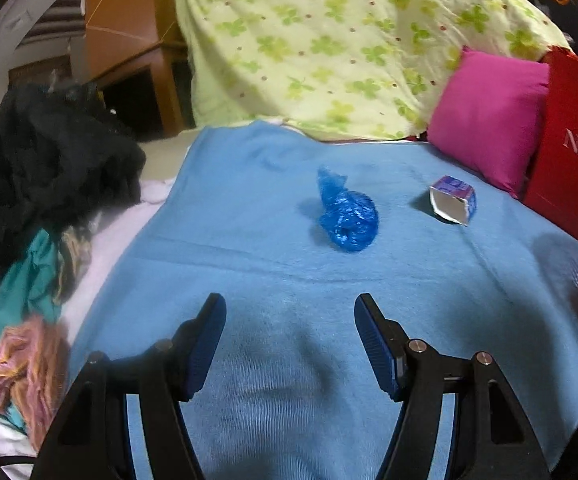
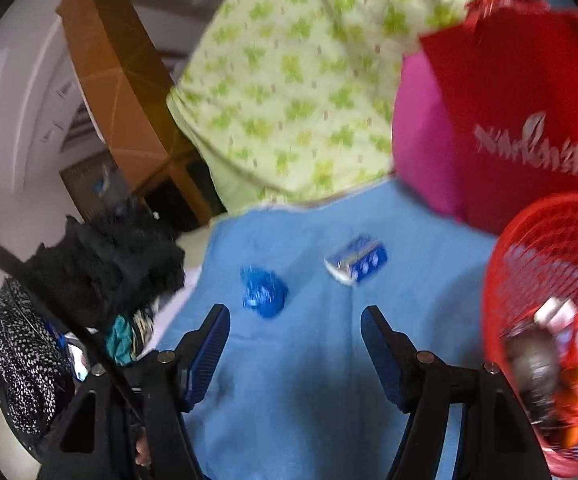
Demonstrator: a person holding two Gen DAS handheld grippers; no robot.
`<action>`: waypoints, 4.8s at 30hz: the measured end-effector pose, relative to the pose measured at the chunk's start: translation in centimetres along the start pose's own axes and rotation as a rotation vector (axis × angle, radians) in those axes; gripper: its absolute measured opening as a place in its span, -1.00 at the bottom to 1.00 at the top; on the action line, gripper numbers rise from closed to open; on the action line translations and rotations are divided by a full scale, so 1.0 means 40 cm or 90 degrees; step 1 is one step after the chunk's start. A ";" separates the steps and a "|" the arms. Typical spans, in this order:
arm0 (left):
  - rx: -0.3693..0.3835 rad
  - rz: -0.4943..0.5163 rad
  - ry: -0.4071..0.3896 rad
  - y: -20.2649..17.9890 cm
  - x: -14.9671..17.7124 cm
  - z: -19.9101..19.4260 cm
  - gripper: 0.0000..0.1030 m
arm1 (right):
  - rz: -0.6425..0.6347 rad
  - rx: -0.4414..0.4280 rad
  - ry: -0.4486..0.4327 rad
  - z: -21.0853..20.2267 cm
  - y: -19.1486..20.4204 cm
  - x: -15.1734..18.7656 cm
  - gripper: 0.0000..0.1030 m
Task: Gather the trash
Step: 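Move both open tools back toward the blue bag and small box, then grasp the blue plastic bag with the left tool while the right tool grasps the blue-and-white box, then lift the blue bag and box and carry them toward the red basket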
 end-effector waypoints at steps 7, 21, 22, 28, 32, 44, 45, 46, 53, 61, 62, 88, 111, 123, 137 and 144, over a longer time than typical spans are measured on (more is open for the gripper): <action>0.016 -0.060 -0.002 0.003 -0.064 0.125 0.31 | 0.057 0.049 0.068 0.177 -0.065 -0.060 0.40; 0.040 -0.084 0.043 0.020 -0.150 0.279 0.31 | 0.220 0.169 0.207 0.648 -0.191 -0.211 0.54; 0.035 -0.087 0.043 0.025 -0.152 0.285 0.31 | 0.228 0.188 0.211 0.676 -0.197 -0.215 0.54; 0.023 -0.077 0.036 0.036 -0.164 0.305 0.31 | 0.210 0.288 0.263 0.811 -0.201 -0.233 0.54; 0.032 -0.068 0.040 0.035 -0.167 0.319 0.31 | 0.154 0.352 0.308 0.865 -0.183 -0.213 0.60; 0.117 -0.070 0.018 -0.010 -0.192 0.312 0.47 | 0.018 0.329 0.298 0.801 -0.176 -0.174 0.28; 0.130 -0.071 0.020 -0.019 -0.196 0.314 0.49 | 0.012 0.318 0.298 0.779 -0.175 -0.163 0.28; 0.139 -0.072 0.022 -0.026 -0.199 0.316 0.50 | 0.004 0.307 0.292 0.753 -0.170 -0.152 0.28; 0.147 -0.060 0.074 -0.083 -0.205 0.392 0.52 | -0.006 0.217 0.235 0.561 -0.163 -0.059 0.28; 0.175 -0.066 0.117 -0.118 -0.195 0.446 0.16 | 0.020 0.156 0.199 0.468 -0.144 -0.012 0.28; 0.167 -0.053 0.111 -0.125 -0.192 0.439 0.14 | 0.011 0.156 0.194 0.462 -0.137 -0.009 0.28; 0.013 0.051 -0.019 -0.137 -0.097 -0.119 -0.06 | -0.153 0.050 -0.050 0.103 0.029 0.024 0.28; 0.047 0.137 -0.216 -0.180 -0.116 -0.634 -0.03 | -0.079 0.053 -0.224 -0.405 0.096 0.042 0.28; 0.064 0.104 -0.237 -0.117 -0.128 -0.714 -0.03 | -0.120 0.024 -0.293 -0.532 0.227 0.020 0.29; 0.068 0.085 -0.203 -0.081 -0.111 -0.657 -0.03 | -0.114 0.019 -0.275 -0.470 0.260 0.004 0.29; 0.058 0.095 -0.190 -0.121 -0.120 -0.624 -0.02 | -0.099 0.008 -0.264 -0.442 0.219 0.005 0.29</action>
Point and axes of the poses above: each gripper's, at about its wrist camera, not at the fingertips, and z roughly the way its jaws point, y to its left, x to its underside, the point moved 1 cm from there along z, roughly the way its jaws point, and after that the axes turned 2 degrees about -z, right-handed, at the moved point
